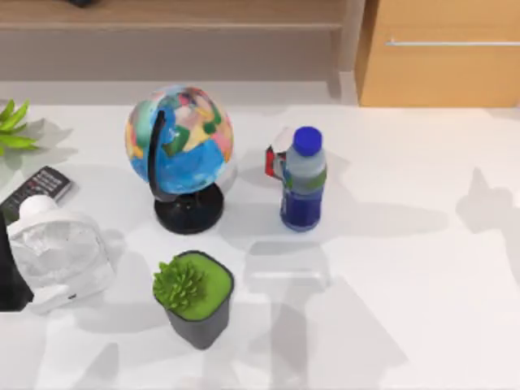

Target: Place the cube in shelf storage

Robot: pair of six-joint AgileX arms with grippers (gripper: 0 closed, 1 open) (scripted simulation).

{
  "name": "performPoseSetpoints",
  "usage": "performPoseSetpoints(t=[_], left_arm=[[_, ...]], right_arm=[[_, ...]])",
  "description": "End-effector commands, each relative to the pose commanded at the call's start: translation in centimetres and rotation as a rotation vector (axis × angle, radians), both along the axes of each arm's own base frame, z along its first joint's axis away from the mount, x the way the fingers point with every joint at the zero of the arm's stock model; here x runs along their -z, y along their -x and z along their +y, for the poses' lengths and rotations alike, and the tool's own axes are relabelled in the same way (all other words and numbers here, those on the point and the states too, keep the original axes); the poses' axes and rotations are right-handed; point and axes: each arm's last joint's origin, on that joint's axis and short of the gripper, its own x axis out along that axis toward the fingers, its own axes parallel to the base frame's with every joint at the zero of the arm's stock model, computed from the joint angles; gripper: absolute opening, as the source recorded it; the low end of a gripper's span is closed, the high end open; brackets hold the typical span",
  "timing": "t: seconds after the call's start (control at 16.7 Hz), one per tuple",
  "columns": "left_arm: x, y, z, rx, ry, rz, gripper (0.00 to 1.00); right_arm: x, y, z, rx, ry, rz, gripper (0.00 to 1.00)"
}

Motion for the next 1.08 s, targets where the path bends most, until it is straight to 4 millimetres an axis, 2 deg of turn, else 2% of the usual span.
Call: performPoseSetpoints(t=[0.18, 0.3, 0.42, 0.6, 0.72, 0.9, 1.08], left_arm=[[0.0, 0.0, 0.0, 0.0, 0.0, 0.0, 1.0], [0.0, 0.0, 0.0, 0.0, 0.0, 0.0, 1.0], [0.0, 0.0, 0.0, 0.0, 0.0, 0.0, 1.0], [0.0, 0.0, 0.0, 0.0, 0.0, 0.0, 1.0], [0.0, 0.0, 0.0, 0.0, 0.0, 0.0, 1.0], [0.0, 0.0, 0.0, 0.0, 0.0, 0.0, 1.0], [0.0, 0.0, 0.0, 0.0, 0.0, 0.0, 1.0]], right_arm=[[-0.5, -5.2, 0.8, 0.01, 0.212, 0.003, 1.0], [0.4, -9.0, 1.5, 0.017, 0.351, 0.009, 1.0], [2.1, -12.7, 2.4, 0.021, 0.485, 0.017, 1.0], [6.0, -17.2, 3.8, 0.023, 0.666, 0.03, 1.0], [9.0, -19.3, 4.6, 0.022, 0.769, 0.04, 1.0], [12.9, -21.2, 5.7, 0.02, 0.887, 0.05, 1.0], [15.2, -22.0, 6.3, 0.019, 0.953, 0.054, 1.0]])
